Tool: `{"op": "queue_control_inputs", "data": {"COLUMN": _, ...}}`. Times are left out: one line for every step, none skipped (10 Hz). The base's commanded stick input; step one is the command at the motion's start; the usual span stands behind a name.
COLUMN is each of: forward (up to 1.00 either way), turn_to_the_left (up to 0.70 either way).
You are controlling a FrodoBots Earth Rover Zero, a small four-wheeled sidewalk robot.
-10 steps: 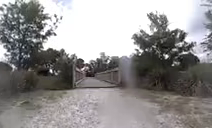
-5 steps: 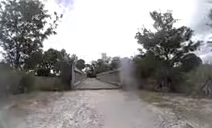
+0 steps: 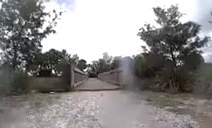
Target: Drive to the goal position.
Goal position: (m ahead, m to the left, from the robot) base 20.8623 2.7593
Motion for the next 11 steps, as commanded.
{"op": "queue_control_inputs", "data": {"forward": 0.60, "turn_to_the_left": 0.15}}
{"op": "queue_control_inputs", "data": {"forward": 0.60, "turn_to_the_left": 0.12}}
{"op": "queue_control_inputs", "data": {"forward": 0.60, "turn_to_the_left": 0.05}}
{"op": "queue_control_inputs", "data": {"forward": 0.60, "turn_to_the_left": 0.00}}
{"op": "queue_control_inputs", "data": {"forward": 0.60, "turn_to_the_left": 0.07}}
{"op": "queue_control_inputs", "data": {"forward": 0.60, "turn_to_the_left": 0.14}}
{"op": "queue_control_inputs", "data": {"forward": 0.60, "turn_to_the_left": 0.15}}
{"op": "queue_control_inputs", "data": {"forward": 0.60, "turn_to_the_left": 0.15}}
{"op": "queue_control_inputs", "data": {"forward": 0.60, "turn_to_the_left": 0.15}}
{"op": "queue_control_inputs", "data": {"forward": 0.60, "turn_to_the_left": 0.15}}
{"op": "queue_control_inputs", "data": {"forward": 0.60, "turn_to_the_left": 0.15}}
